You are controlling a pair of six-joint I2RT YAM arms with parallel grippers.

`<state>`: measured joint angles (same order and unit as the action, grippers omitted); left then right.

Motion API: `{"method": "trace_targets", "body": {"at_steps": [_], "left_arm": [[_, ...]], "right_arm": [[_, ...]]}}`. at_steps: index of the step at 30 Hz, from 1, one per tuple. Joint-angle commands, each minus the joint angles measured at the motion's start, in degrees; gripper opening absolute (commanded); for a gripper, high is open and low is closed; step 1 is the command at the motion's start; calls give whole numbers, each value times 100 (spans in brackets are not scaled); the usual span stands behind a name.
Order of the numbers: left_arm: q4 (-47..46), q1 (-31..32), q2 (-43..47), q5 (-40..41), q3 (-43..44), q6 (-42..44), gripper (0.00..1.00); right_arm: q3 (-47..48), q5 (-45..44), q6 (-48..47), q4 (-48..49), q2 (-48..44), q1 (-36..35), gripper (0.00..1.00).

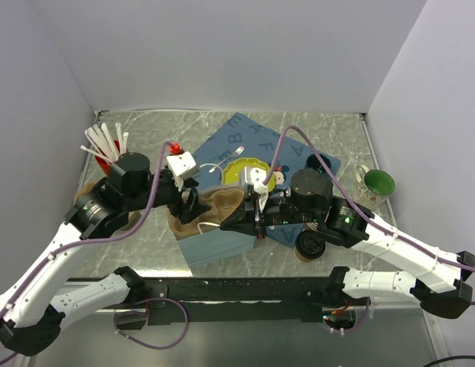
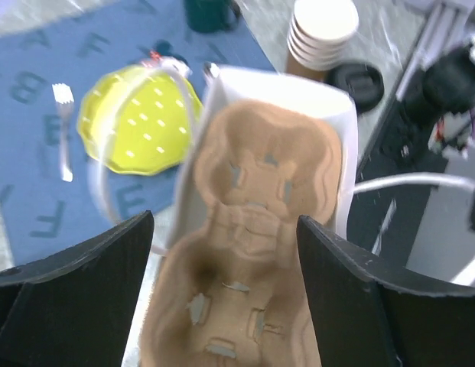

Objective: Pack the takeout coffee

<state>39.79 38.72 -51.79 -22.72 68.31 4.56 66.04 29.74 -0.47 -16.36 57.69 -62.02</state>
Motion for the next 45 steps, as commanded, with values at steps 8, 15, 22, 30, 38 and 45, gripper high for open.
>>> {"method": "trace_targets", "body": {"at_steps": [8, 15, 22, 30, 38, 45], "left_arm": [[1776, 13, -182, 2251, 1693, -1869, 81], [2885, 13, -15, 2669, 1097, -4196, 68], [2271, 13, 143, 2325, 376, -4657, 56], [2129, 13, -200, 2316, 270, -4534, 57], [2613, 13, -700, 2325, 595, -4051, 76], [2744, 13, -938, 2359, 1306, -3981, 82]], "right_arm": [[-74, -100, 267, -25, -65, -47, 0], [-109, -65, 293, -95, -83, -47, 0], [-407, 85, 328, 45, -118, -56, 0], [-417, -64, 363, -95, -153, -65, 0], [-232, -196, 548, -219, -153, -82, 6], [460, -811, 881, -763, 31, -74, 21]]}}
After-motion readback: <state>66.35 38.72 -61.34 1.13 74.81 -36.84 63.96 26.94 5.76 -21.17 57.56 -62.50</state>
